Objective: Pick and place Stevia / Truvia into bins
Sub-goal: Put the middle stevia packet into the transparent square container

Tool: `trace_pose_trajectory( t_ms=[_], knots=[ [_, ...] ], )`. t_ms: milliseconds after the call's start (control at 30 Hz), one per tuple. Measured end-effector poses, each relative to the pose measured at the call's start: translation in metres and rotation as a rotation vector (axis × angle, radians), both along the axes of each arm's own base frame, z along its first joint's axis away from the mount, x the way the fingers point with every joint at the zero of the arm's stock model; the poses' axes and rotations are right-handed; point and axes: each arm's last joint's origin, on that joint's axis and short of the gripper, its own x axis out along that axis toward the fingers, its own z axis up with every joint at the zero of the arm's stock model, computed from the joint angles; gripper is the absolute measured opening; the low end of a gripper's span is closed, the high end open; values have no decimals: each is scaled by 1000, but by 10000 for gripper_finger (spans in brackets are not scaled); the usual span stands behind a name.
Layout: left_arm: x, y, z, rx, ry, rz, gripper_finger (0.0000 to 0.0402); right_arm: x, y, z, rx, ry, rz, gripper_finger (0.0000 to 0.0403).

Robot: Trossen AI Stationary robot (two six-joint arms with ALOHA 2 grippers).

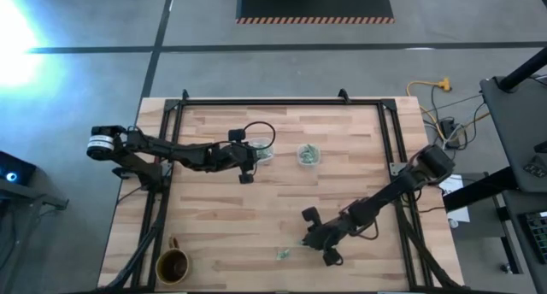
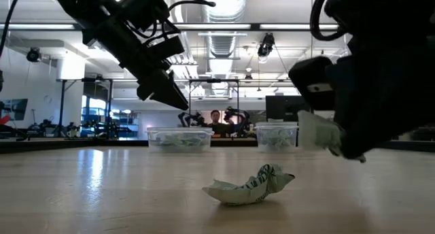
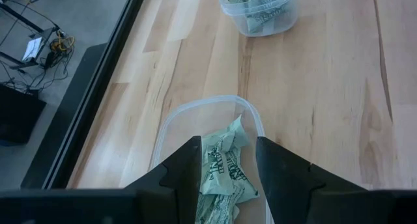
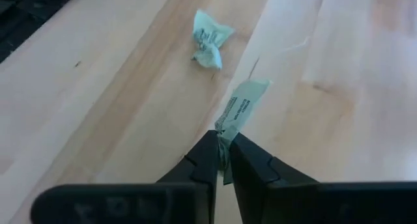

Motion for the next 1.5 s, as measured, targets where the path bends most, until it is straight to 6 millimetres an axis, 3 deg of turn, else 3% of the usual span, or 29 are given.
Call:
trace_pose_trajectory(
  t_ms=[267, 667, 1033, 1233, 1500],
  knots=[
    [0, 0, 0, 0, 1, 0, 130, -4, -6, 17, -134, -63, -25, 27],
    [0, 0, 0, 1, 1, -1, 130, -30, -40, 65, -557, -160, -370, 27],
    [0, 0, 0, 2, -1, -2, 130, -33, -86, 109, -625, -248, -515, 27],
    [0, 0, 0, 2, -2, -2, 130, -27, -123, 112, -643, -211, -631, 27],
    [0, 0, 0, 3, -2, -2, 130, -21, -163, 97, -558, -103, -676, 27]
  ],
)
